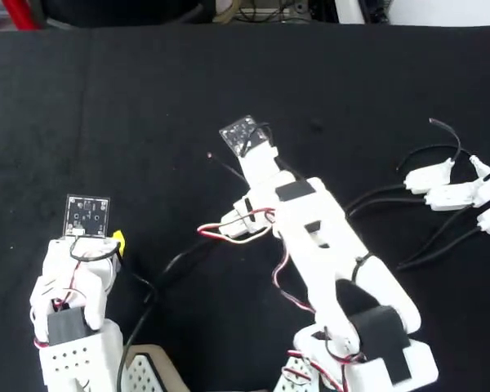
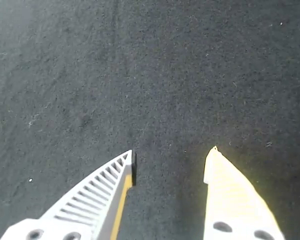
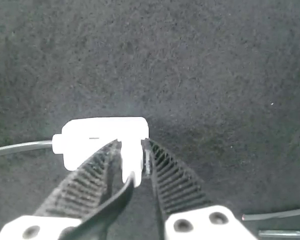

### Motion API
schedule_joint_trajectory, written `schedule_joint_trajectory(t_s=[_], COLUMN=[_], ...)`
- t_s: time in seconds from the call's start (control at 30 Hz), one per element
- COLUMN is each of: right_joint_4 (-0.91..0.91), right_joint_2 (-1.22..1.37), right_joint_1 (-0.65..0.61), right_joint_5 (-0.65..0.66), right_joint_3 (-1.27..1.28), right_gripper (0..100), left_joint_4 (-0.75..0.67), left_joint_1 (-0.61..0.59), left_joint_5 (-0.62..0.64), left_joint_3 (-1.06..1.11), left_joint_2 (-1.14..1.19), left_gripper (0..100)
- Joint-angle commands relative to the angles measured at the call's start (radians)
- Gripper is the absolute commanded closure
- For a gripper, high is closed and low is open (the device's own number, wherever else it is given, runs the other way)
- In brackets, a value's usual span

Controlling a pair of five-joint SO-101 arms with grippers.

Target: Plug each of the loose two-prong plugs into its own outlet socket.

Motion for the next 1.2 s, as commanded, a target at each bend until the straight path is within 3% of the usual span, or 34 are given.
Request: schedule_joint_trajectory(t_s=[0.0,0.4,0.8,1.17], right_joint_4=[-0.003,-0.002,0.080,0.032], right_joint_2=[0.010,0.064,0.067,0.067], right_joint_1=[-0.011,0.029,0.293,0.706], right_joint_5=[-0.034,0.032,0.249,0.574], right_joint_3=[-0.035,-0.041,-0.102,-0.122], right_gripper=[98.6,98.6,98.6,98.3], left_joint_4=[0.011,0.009,0.006,0.005], left_joint_1=[-0.008,-0.033,-0.028,-0.027], left_joint_5=[0.009,0.009,0.009,0.009], left_joint_3=[0.019,0.019,0.019,0.019], left_joint_2=[-0.011,-0.015,-0.014,-0.014], left_gripper=[77,77,77,77])
